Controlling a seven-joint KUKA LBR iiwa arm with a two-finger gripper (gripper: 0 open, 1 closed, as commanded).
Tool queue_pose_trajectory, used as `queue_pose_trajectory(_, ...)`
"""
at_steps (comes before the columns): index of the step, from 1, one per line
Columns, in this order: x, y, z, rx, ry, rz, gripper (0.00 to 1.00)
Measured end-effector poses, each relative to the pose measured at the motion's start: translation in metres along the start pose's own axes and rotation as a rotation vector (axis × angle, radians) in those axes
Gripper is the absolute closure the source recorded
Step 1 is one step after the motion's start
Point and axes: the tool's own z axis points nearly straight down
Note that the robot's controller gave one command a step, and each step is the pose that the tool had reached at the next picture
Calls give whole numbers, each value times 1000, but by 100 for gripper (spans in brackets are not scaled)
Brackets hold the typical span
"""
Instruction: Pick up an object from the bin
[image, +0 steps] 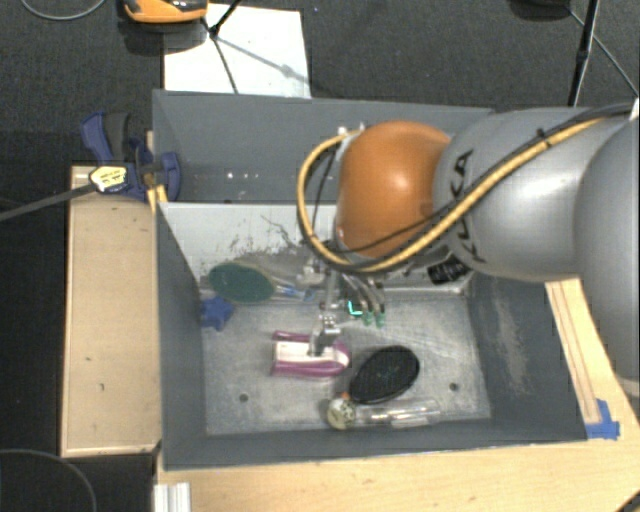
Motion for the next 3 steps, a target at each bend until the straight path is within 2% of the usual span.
queue_pose_trajectory(1, 19, -33, 101, -4, -14, 37, 0)
queue_pose_trajectory(3, 17, -32, 99, -3, -14, 48, 0)
